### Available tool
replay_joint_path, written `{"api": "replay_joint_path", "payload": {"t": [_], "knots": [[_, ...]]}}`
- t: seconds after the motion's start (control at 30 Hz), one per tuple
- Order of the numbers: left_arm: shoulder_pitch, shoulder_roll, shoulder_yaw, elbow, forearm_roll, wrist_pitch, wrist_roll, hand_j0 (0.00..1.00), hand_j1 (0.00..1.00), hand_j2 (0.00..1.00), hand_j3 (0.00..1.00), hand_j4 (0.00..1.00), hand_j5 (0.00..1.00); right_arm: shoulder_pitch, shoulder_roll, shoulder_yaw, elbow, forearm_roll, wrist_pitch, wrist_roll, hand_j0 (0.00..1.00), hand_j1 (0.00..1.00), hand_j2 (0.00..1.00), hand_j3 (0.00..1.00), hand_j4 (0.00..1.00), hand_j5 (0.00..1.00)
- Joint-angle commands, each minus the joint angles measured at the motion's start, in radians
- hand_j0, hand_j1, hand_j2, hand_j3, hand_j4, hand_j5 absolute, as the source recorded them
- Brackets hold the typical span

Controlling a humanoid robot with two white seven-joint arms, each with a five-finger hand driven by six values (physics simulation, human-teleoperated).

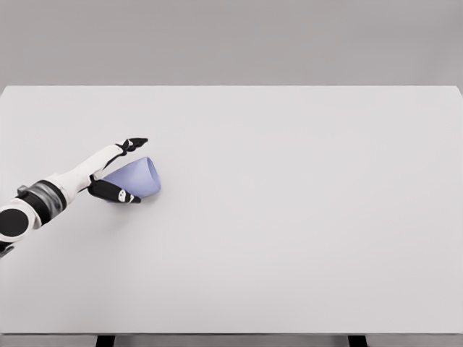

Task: Flip the cup with left arm and place it on the table

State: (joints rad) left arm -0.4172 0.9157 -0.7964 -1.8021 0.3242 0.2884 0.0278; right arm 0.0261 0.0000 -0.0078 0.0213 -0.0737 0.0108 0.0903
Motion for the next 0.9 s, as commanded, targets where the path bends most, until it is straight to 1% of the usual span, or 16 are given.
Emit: {"api": "replay_joint_path", "payload": {"t": [0.0, 0.07, 0.37, 0.67, 0.77, 0.8, 0.87], "knots": [[0.0, -0.014, -0.001, 0.0, -0.011, 0.009, 0.031, 1.0, 1.0, 1.0, 1.0, 1.0, 1.0, 0.0, 0.0, 0.0, 0.0, 0.0, 0.0, 0.0, 1.0, 1.0, 1.0, 1.0, 1.0, 1.0], [0.0, -0.015, -0.012, 0.0, -0.011, 0.031, 0.047, 1.0, 1.0, 1.0, 1.0, 1.0, 1.0, 0.0, 0.0, 0.0, 0.0, 0.0, 0.0, 0.0, 1.0, 1.0, 1.0, 1.0, 1.0, 1.0], [0.0, -0.026, -0.02, 0.0, -0.011, 0.035, 0.049, 1.0, 1.0, 1.0, 1.0, 1.0, 1.0, 0.0, 0.0, 0.0, 0.0, 0.0, 0.0, 0.0, 1.0, 1.0, 1.0, 1.0, 1.0, 1.0], [-0.002, -0.026, -0.035, 0.0, -0.011, 0.075, 0.047, 1.0, 1.0, 1.0, 1.0, 1.0, 1.0, 0.0, 0.0, 0.0, 0.0, 0.0, 0.0, 0.0, 1.0, 1.0, 1.0, 1.0, 1.0, 1.0], [-0.002, -0.026, -0.041, 0.0, -0.011, 0.077, 0.047, 0.97, 0.97, 0.97, 0.97, 0.97, 0.97, 0.002, 0.0, 0.0, 0.0, 0.0, 0.0, 0.0, 1.0, 1.0, 1.0, 1.0, 1.0, 1.0], [-0.003, -0.026, -0.041, 0.0, -0.011, 0.077, 0.047, 0.94, 0.94, 0.94, 0.94, 0.94, 0.94, 0.0, 0.0, 0.0, 0.0, 0.0, 0.0, 0.0, 1.0, 1.0, 1.0, 1.0, 1.0, 1.0], [-0.008, -0.026, -0.043, 0.0, -0.011, 0.077, 0.046, 0.94, 0.94, 0.94, 0.94, 0.94, 0.94, 0.0, 0.0, 0.0, 0.0, 0.0, 0.0, 0.0, 1.0, 1.0, 1.0, 1.0, 1.0, 1.0]]}}
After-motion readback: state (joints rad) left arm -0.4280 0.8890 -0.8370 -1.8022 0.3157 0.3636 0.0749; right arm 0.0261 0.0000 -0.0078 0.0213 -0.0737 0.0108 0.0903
